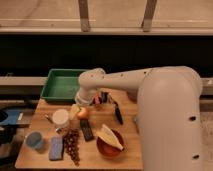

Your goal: Place apple in table surface

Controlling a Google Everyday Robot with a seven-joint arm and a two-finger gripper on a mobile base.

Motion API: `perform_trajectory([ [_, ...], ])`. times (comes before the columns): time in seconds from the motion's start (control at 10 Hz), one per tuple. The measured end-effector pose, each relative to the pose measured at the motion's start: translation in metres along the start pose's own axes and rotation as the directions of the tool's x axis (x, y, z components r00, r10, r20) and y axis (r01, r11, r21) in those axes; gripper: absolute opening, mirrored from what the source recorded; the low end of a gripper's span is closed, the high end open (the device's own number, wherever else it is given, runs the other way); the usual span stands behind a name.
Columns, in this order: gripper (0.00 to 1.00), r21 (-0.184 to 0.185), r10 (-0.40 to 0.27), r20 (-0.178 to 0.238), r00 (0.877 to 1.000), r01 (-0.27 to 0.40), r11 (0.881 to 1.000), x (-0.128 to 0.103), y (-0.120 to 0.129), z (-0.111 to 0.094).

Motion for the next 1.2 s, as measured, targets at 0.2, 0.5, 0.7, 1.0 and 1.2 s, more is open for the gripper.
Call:
perform_trajectory([
  [0.2, 0.76, -0.007, 0.01, -0.019, 1.0, -0.01, 1.0, 0.005, -0.011, 0.006],
  [0.5, 0.76, -0.005, 0.011, -0.055, 0.998, -0.011, 1.0, 0.004, -0.013, 0.017],
  [0.7, 0.76, 0.012, 0.034, -0.074, 0.997, -0.033, 0.999, 0.008, -0.022, 0.022],
  [1.0, 0.76, 0.027, 0.039, -0.119, 0.992, -0.036, 0.999, 0.005, -0.016, 0.038],
  [1.2, 0.76, 0.037, 0.046, -0.147, 0.988, -0.041, 0.998, 0.006, -0.017, 0.047],
])
